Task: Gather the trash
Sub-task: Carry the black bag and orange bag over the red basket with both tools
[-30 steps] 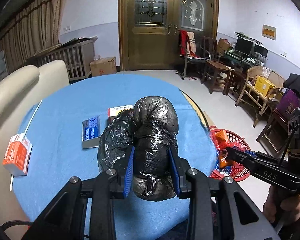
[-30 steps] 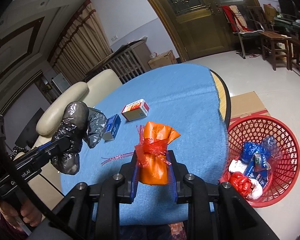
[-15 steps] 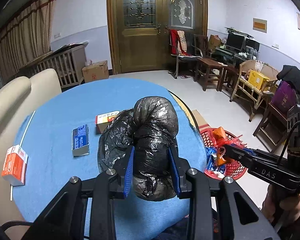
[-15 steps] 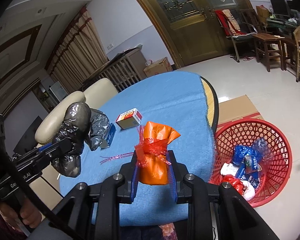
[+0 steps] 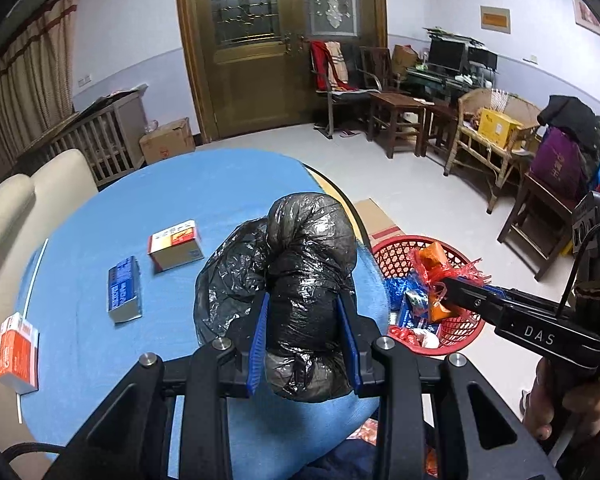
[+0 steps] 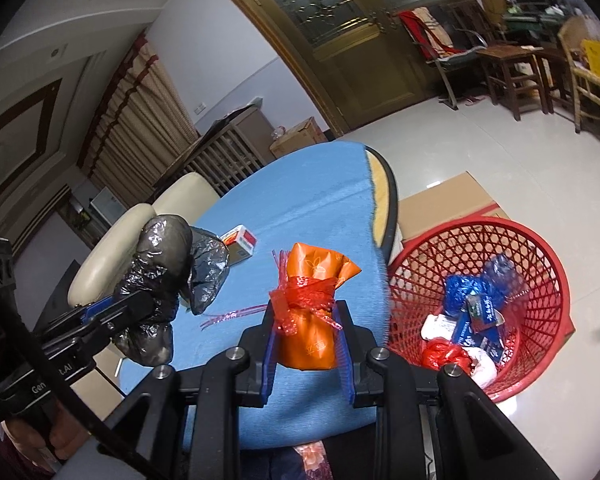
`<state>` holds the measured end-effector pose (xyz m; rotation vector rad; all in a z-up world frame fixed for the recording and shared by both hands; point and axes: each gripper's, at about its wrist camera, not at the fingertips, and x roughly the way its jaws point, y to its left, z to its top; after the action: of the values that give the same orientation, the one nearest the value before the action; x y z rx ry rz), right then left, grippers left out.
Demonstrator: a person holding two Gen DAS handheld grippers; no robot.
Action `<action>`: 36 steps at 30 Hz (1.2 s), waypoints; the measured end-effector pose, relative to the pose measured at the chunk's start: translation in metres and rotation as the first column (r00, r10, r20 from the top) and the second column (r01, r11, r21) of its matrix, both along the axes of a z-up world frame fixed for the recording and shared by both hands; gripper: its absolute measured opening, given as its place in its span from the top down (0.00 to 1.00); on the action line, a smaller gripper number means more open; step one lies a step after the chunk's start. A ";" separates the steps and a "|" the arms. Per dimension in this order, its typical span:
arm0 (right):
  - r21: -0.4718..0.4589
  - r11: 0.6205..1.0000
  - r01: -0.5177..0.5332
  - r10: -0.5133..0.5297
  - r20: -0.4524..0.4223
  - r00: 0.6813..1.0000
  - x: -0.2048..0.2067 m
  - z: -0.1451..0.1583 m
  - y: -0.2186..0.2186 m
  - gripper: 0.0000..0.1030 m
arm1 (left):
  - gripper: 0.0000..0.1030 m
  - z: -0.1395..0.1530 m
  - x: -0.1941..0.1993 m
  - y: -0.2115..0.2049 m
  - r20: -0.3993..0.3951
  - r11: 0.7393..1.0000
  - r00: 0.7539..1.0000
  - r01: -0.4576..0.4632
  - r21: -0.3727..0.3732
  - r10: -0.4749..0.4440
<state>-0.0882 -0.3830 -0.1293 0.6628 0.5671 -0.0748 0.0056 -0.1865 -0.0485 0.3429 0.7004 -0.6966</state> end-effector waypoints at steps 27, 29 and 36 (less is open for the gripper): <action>0.033 0.983 0.180 -0.179 -0.025 0.984 -0.041 -0.007 -0.063 0.74 | 0.67 -0.018 -0.012 -0.035 -0.027 0.993 0.993 0.118 0.023 -0.117; 0.034 0.984 0.177 -0.176 -0.033 0.984 -0.041 -0.008 -0.062 0.74 | 0.67 -0.022 -0.013 -0.036 -0.029 0.992 0.992 0.122 0.031 -0.121; 0.026 0.990 0.137 -0.136 -0.040 0.990 -0.033 -0.009 -0.050 0.74 | 0.66 -0.022 -0.015 -0.040 -0.022 0.992 0.993 0.117 0.054 -0.116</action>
<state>-0.1211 -0.4328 -0.1385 0.7285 0.5603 -0.2083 -0.0097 -0.2268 -0.0708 0.4312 0.7227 -0.7927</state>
